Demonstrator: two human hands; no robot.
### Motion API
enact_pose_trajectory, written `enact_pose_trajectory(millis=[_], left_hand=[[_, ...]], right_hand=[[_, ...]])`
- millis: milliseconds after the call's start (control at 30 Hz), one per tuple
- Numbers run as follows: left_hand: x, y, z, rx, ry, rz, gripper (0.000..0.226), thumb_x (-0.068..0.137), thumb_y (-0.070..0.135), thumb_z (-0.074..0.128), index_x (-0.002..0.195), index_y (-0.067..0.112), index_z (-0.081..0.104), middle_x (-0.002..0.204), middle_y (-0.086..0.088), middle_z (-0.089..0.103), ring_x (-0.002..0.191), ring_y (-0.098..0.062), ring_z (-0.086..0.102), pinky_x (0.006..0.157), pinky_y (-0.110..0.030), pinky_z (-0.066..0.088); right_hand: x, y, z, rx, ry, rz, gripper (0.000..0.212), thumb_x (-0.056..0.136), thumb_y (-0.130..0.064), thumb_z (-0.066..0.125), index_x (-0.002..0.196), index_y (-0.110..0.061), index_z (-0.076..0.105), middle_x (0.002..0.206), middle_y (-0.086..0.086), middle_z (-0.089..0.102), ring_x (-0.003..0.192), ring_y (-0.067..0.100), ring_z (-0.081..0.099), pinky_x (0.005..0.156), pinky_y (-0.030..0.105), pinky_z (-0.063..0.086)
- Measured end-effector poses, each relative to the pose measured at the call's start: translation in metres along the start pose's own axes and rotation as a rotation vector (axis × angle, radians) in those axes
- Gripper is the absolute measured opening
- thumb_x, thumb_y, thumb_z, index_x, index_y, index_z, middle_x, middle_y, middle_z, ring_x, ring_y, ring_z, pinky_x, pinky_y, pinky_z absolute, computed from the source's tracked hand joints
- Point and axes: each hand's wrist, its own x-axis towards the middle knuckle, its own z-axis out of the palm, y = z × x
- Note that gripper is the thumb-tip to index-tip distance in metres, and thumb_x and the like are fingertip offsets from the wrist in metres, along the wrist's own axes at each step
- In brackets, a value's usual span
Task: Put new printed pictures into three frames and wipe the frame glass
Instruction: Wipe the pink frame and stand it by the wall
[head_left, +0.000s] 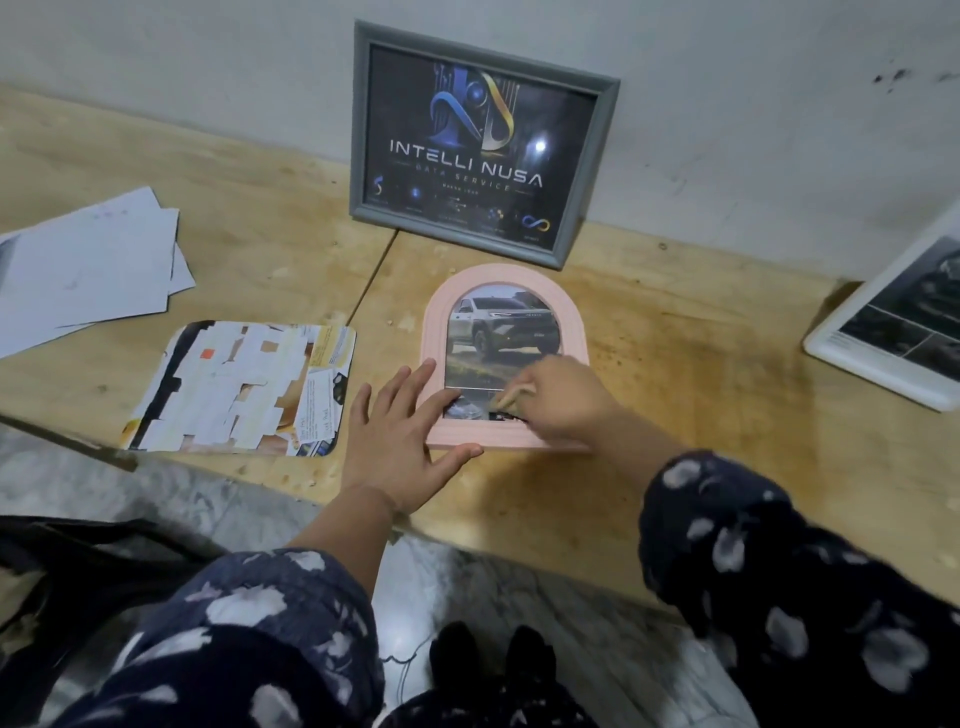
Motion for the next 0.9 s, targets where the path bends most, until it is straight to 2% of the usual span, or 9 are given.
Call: enact_pose_trajectory(millis=[67,100,167,233,367,533,700,767,900], left_hand=[[0.0,-0.001,0.0,-0.005,0.003,0.001,0.072,0.078,0.083,0.025,0.136,0.043,0.043,0.158,0.01,0.021,0.146,-0.018,0.019,0.116,-0.052,0.011],[0.001,-0.002,0.001,-0.009,0.006,0.002,0.072,0.078,0.083,0.025,0.135,0.043,0.044,0.158,0.01,0.021,0.146,-0.018,0.019,0.116,-0.052,0.011],[0.002,-0.003,0.002,-0.018,0.015,0.004,0.072,0.078,0.083,0.026,0.134,0.043,0.045,0.158,0.01,0.023,0.145,-0.018,0.02,0.115,-0.052,0.012],[0.001,-0.004,0.001,-0.025,0.029,0.004,0.071,0.077,0.083,0.028,0.133,0.043,0.046,0.157,0.01,0.024,0.145,-0.018,0.021,0.115,-0.052,0.013],[0.003,-0.004,0.004,-0.047,0.042,-0.002,0.069,0.076,0.083,0.033,0.131,0.045,0.047,0.155,0.011,0.027,0.144,-0.017,0.023,0.115,-0.051,0.013],[0.002,-0.003,0.004,-0.04,0.03,-0.011,0.069,0.076,0.083,0.032,0.131,0.045,0.046,0.156,0.011,0.026,0.143,-0.016,0.022,0.116,-0.05,0.011],[0.0,0.001,0.0,-0.04,0.019,-0.009,0.073,0.076,0.084,0.027,0.133,0.044,0.045,0.156,0.009,0.025,0.144,-0.019,0.022,0.116,-0.05,0.01],[-0.001,0.001,0.0,-0.039,0.014,-0.008,0.073,0.076,0.085,0.026,0.134,0.044,0.045,0.157,0.01,0.024,0.144,-0.019,0.021,0.116,-0.05,0.01],[0.0,-0.001,-0.001,-0.047,0.023,-0.004,0.073,0.076,0.084,0.026,0.133,0.044,0.046,0.157,0.01,0.024,0.145,-0.018,0.021,0.116,-0.05,0.01]], right_hand=[[0.017,0.001,-0.027,0.113,0.047,0.104,0.031,0.086,-0.008,0.049,0.079,-0.02,0.076,0.064,-0.01,0.061,0.062,0.013,0.058,0.05,0.019,0.041],[0.029,0.002,-0.038,0.128,0.127,0.124,0.029,0.085,-0.005,0.05,0.077,-0.017,0.075,0.062,-0.01,0.06,0.062,0.013,0.057,0.05,0.019,0.039],[0.053,0.002,-0.051,0.133,0.272,0.101,0.026,0.085,-0.006,0.053,0.091,-0.017,0.077,0.085,-0.003,0.071,0.082,0.018,0.062,0.066,0.02,0.045],[0.07,0.003,-0.05,0.063,0.327,0.053,0.032,0.088,-0.007,0.051,0.108,-0.021,0.073,0.115,0.003,0.069,0.106,0.024,0.06,0.086,0.026,0.045],[0.075,0.018,-0.017,-0.142,0.192,-0.024,0.05,0.088,0.003,0.042,0.128,-0.019,0.06,0.138,0.006,0.055,0.124,0.03,0.051,0.1,0.034,0.042],[0.049,0.024,0.022,-0.15,0.228,0.018,0.054,0.081,0.003,0.047,0.125,-0.026,0.061,0.127,0.005,0.063,0.112,0.029,0.059,0.091,0.038,0.051],[-0.009,0.029,0.046,-0.146,0.239,-0.027,0.048,0.087,-0.014,0.041,0.129,-0.028,0.058,0.135,-0.002,0.057,0.123,0.02,0.052,0.101,0.026,0.036],[-0.017,0.025,0.038,-0.215,0.181,-0.032,0.043,0.091,-0.015,0.043,0.128,-0.029,0.059,0.132,-0.004,0.06,0.119,0.019,0.053,0.096,0.023,0.036],[-0.006,0.011,-0.005,0.018,0.069,0.113,0.036,0.086,-0.006,0.047,0.096,-0.024,0.076,0.1,-0.003,0.072,0.09,0.021,0.066,0.077,0.031,0.055]])
